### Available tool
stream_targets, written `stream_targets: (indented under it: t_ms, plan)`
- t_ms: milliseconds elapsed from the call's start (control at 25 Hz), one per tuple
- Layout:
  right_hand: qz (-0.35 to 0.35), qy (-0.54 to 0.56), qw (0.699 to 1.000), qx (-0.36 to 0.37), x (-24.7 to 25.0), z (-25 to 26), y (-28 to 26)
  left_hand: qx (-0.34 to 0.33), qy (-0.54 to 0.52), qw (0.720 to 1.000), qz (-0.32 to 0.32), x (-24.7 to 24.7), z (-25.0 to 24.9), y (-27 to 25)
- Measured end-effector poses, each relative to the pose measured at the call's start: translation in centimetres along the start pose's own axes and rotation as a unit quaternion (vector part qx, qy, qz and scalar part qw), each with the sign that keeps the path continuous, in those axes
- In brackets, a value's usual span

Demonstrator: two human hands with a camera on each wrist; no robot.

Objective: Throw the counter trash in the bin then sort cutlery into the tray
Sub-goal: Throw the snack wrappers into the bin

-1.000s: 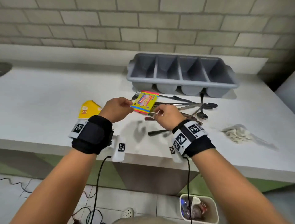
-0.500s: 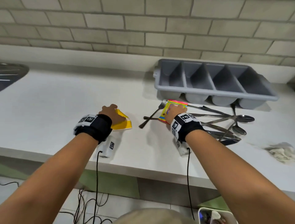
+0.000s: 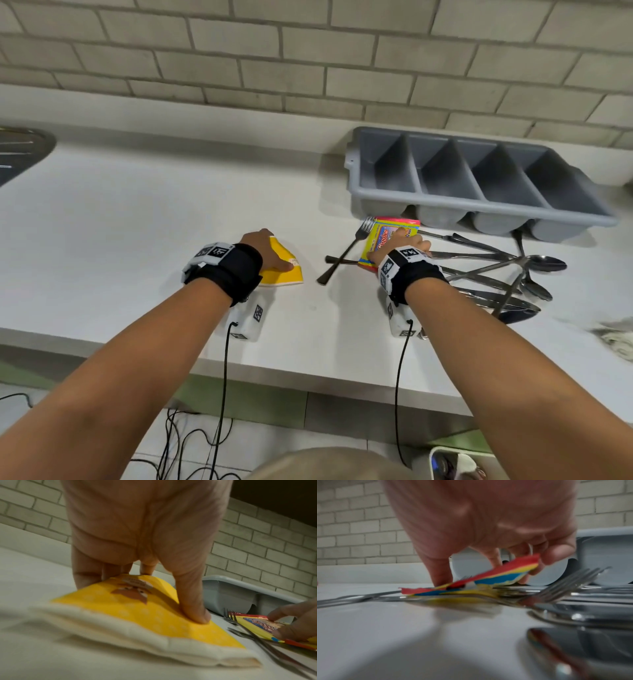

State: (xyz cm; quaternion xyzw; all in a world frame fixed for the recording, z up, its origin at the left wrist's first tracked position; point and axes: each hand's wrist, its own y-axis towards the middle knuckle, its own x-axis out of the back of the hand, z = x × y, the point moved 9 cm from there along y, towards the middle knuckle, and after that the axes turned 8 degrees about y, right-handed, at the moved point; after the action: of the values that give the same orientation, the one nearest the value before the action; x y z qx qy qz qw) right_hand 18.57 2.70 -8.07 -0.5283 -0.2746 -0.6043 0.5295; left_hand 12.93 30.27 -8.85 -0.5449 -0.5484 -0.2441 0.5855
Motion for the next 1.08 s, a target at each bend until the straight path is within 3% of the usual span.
stream_targets:
  t_ms: [160, 320, 440, 600, 840, 1080]
  plan:
    - [0.004, 0.109, 0.993, 0.034, 0.5, 0.9, 0.1, -0.031, -0.019, 0.999, -0.016, 1.5, -0.6, -0.5]
    - [0.003, 0.219, 0.973, 0.073, 1.9, 0.6, -1.1, -0.049, -0.187, 0.981, -0.031, 4.5, -1.9, -1.7]
    - [0.018, 0.26, 0.963, 0.062, 2.7, 0.1, -2.6, -0.077, -0.32, 0.943, -0.052, 6.5, -4.4, -2.9]
    - [-0.019, 0.344, 0.933, 0.107, 6.8, -3.0, -5.0, -0.138, -0.479, 0.867, 0.025, 5.3, -12.2, -6.8]
    - [-0.151, 0.428, 0.88, 0.141, 13.1, -16.5, -7.8, -0.215, -0.514, 0.825, 0.096, -0.3, -24.8, -13.6]
    - [-0.262, 0.47, 0.835, 0.113, 15.1, -35.0, -10.2, -0.249, -0.477, 0.824, 0.178, -9.8, -37.7, -22.1]
